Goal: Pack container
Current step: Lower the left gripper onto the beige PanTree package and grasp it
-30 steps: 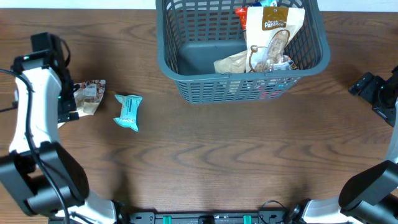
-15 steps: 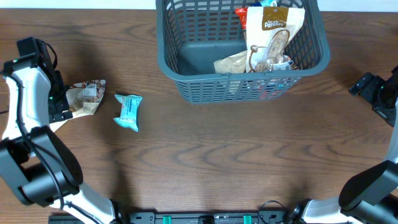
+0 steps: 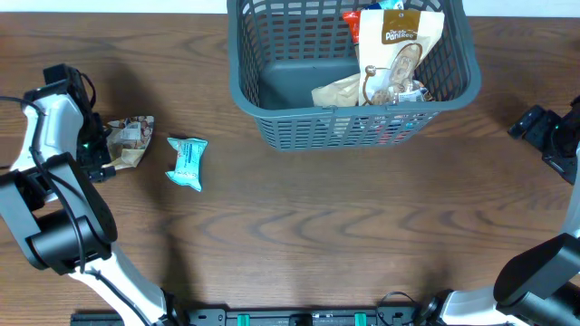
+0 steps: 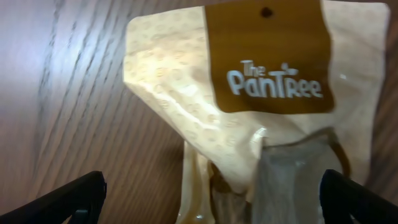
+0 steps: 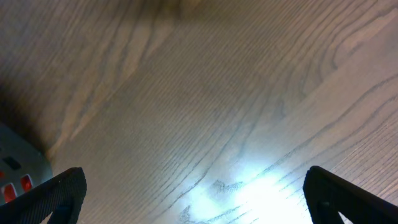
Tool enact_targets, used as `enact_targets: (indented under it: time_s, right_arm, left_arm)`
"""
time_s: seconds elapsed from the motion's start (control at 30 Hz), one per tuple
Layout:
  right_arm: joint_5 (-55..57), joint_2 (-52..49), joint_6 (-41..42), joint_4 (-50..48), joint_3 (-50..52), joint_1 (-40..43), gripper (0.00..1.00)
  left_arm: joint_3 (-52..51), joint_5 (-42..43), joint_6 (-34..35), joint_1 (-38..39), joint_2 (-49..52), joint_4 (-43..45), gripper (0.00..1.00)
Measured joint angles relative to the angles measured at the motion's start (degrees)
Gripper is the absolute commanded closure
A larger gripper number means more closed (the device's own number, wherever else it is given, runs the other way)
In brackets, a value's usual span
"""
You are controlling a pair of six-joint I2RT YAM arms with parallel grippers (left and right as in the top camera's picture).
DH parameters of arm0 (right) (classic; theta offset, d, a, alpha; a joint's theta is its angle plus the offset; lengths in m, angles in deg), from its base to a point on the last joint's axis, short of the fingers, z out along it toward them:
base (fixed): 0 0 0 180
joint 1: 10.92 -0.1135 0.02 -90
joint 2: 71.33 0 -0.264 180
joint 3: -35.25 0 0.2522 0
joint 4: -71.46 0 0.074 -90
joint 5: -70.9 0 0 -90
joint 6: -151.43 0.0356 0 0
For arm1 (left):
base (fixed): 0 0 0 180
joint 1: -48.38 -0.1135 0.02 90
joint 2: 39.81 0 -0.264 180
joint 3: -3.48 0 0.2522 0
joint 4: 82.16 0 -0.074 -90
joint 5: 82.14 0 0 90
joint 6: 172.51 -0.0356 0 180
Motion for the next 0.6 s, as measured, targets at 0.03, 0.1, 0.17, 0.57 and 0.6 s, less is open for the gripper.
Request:
enact_targets:
  time_s: [0.03, 0.1, 0.17, 0.57, 0.6]
  right_arm:
    - [-0.04, 0.00, 0.00, 0.00, 0.00, 0.00, 0.01]
    - [-0.09, 0.00, 0.00, 0.00, 0.00, 0.00, 0.01]
    - [-0.09, 0.00, 0.00, 0.00, 0.00, 0.00, 0.01]
    - [-0.33, 0.00, 0.00, -0.02, 0.00, 0.00, 0.01]
    - [-0.37, 0.00, 0.00, -0.04, 0.00, 0.00, 0.01]
  left_arm:
    - [0.00, 0.20, 0.52, 0.00, 0.00, 0.04, 0.01]
    - [0.00, 0.79, 1.55, 0.00, 0.00, 0.04, 0.01]
    - [0.00, 1.51, 2.93, 0.00, 0.00, 0.04, 0.01]
    - [0.00, 2.62, 5.66, -1.18, 0.00, 2.23, 0.01]
    - [0.00, 2.58, 5.66, -1.40, 0.00, 2.25, 0.01]
